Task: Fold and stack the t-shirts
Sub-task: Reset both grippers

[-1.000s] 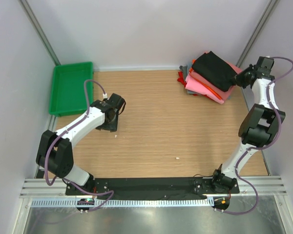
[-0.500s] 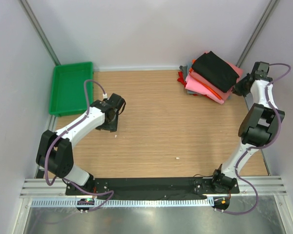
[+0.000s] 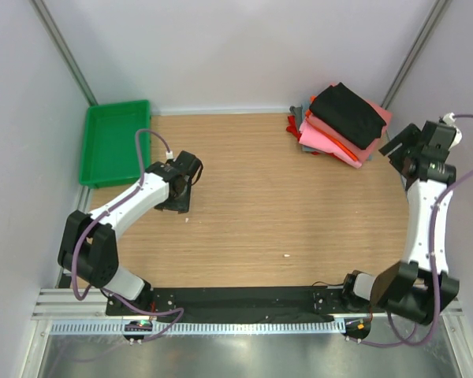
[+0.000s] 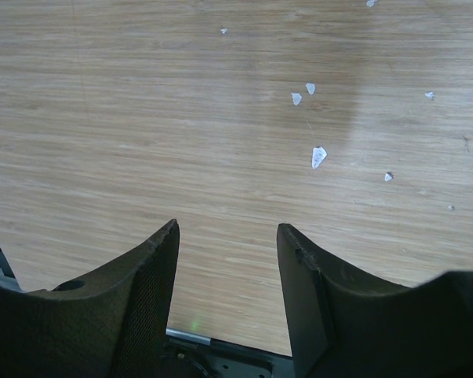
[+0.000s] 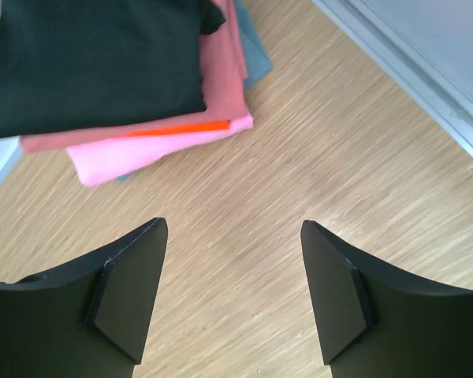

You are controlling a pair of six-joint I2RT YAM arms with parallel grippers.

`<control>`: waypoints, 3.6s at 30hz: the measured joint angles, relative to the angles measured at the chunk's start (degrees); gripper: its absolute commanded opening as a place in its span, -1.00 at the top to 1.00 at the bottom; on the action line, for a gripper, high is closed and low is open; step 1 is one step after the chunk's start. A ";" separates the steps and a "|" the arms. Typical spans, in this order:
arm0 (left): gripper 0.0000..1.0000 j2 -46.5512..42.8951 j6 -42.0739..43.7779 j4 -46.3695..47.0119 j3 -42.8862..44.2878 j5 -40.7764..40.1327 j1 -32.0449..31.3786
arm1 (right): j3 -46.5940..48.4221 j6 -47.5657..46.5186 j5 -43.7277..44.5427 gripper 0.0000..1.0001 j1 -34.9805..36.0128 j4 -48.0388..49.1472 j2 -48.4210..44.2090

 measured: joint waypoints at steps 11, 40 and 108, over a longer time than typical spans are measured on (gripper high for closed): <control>-0.20 -23.23 0.68 6.49 -3.58 1.33 -0.70 | -22.03 0.44 -8.39 -0.53 3.39 0.02 -18.62; -0.97 -37.44 10.56 78.71 -58.18 -8.00 17.84 | -39.63 6.08 -13.64 -0.71 24.50 13.22 -34.91; -0.99 -0.81 16.83 108.48 -48.17 22.45 30.18 | -52.98 -21.11 15.85 -0.77 24.70 80.26 12.07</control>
